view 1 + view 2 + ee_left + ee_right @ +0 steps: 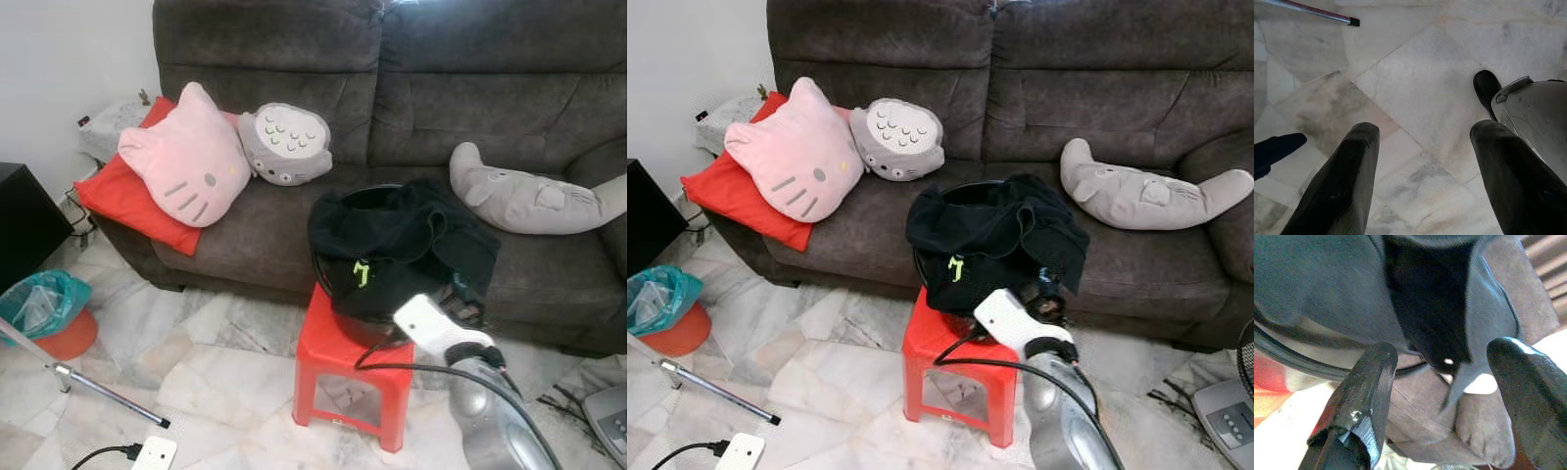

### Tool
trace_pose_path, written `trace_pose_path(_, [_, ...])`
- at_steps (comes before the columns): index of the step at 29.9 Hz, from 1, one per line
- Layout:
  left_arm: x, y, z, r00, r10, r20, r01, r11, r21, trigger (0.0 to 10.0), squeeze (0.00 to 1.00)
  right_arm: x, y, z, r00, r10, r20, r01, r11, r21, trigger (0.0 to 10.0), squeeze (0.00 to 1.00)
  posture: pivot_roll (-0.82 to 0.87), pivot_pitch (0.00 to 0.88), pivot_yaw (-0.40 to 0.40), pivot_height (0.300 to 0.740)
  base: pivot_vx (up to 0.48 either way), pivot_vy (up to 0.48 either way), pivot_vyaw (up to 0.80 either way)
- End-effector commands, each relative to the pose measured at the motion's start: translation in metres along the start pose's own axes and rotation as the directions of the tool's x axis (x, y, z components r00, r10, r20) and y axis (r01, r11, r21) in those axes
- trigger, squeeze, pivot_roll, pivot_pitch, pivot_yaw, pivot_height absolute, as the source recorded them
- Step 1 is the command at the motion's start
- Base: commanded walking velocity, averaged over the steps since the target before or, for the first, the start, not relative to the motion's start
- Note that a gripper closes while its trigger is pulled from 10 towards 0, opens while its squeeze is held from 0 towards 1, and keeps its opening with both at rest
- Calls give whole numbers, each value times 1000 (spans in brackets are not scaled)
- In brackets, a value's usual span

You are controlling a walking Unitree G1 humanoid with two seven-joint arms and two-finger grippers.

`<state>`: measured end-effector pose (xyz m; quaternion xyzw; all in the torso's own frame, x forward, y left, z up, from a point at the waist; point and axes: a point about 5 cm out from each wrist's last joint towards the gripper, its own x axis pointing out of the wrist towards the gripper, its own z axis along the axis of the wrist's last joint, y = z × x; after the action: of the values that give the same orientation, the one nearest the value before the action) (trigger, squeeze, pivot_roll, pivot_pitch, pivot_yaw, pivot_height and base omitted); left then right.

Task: Hang hanger

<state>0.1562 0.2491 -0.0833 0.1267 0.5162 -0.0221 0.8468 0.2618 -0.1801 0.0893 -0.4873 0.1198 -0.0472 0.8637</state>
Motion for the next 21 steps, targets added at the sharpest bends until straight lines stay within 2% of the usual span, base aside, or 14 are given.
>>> trace_pose_path(1, [-1,4,-4,1000,14,-11,-14,1000,8,10000,0,1,2,-2,1000,-1,-12,1,1000,-10,10000,0,-194,0,76,740,0,0,0])
trace_pose_path(8, [-1,5,-3,1000,16,-10,-16,1000,2,10000,0,7,-1,0,999,-39,5,40,999,-19,10000,0,-193,0,80,740,0,0,0])
trace_pose_path(21, [-1,5,-2,1000,18,-6,-18,1000,-1,10000,0,23,-16,-2,994,-107,29,107,994,-11,10000,0,-195,0,89,740,0,0,0])
